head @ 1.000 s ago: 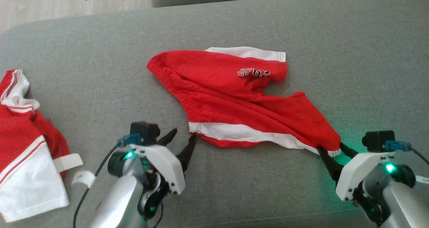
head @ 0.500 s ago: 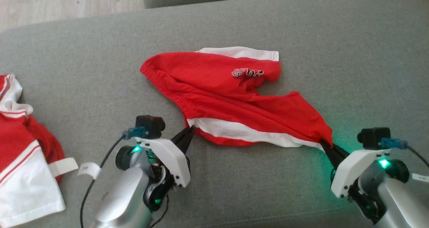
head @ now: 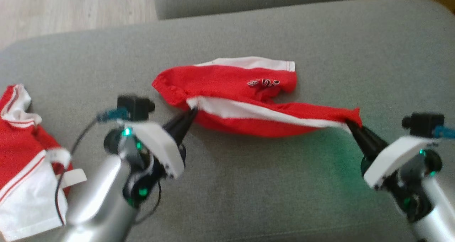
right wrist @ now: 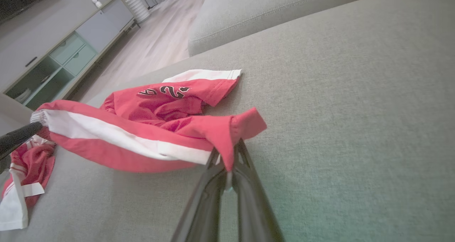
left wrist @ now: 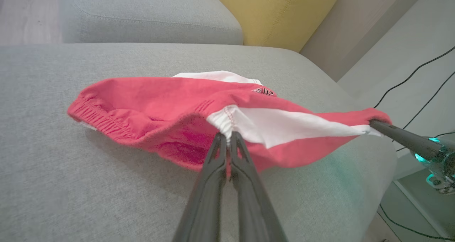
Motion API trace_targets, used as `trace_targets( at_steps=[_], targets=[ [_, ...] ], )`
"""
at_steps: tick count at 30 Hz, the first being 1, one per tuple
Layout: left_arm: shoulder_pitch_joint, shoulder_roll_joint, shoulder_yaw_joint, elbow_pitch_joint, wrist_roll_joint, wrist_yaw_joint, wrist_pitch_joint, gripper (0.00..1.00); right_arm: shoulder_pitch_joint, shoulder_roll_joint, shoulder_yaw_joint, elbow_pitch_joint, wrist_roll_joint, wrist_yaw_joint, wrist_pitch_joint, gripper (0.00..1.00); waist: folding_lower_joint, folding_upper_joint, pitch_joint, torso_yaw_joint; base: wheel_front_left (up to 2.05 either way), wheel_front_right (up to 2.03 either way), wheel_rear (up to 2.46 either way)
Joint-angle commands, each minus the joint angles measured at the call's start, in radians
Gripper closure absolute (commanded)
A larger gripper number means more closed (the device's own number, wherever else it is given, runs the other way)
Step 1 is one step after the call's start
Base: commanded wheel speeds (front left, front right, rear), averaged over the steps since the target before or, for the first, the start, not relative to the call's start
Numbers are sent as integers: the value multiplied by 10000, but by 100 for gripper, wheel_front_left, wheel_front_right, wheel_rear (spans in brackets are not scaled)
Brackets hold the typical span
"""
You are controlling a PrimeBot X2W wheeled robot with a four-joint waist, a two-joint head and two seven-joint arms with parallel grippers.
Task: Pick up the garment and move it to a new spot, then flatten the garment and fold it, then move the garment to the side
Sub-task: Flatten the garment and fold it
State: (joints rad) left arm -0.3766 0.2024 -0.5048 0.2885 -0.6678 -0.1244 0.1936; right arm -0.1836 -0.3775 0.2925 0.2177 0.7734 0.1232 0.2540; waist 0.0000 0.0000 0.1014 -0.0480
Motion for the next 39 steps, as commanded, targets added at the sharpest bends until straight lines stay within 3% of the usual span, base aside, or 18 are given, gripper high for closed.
trace_targets(
  at_steps=[1,6,12,19,28,33,39],
  targets=[
    [-1152,282,372,-438,-123,-61,127,100,-789,-410,104,-425,161,75,99,100,0,0,319,37,0,0,0],
    [-3549,446,55,125,-293,-61,761,100,-2820,-864,241,-411,1559,75,747,100,0,0,1535,105,0,0,0],
    [-7124,353,-331,1785,-363,-62,1268,100,-6392,-993,80,713,3154,75,1368,100,0,0,3046,179,0,0,0],
    [-10415,-42,43,3691,-646,-62,984,100,-9931,-698,-183,2230,3754,75,1111,100,0,0,3996,200,0,0,0],
    [-13733,-311,626,6018,-646,-55,-84,100,-13615,-675,-75,3633,3429,75,-503,100,0,0,4450,132,0,0,0],
    [-14013,-540,422,6732,-921,-59,-268,100,-14000,-777,705,3920,3528,75,-683,100,0,0,4420,166,0,0,0],
    [-11580,-319,-1182,6206,-2028,-61,488,100,-11470,-1639,2084,3559,4051,75,-543,100,0,0,3654,312,0,0,0]
  ],
)
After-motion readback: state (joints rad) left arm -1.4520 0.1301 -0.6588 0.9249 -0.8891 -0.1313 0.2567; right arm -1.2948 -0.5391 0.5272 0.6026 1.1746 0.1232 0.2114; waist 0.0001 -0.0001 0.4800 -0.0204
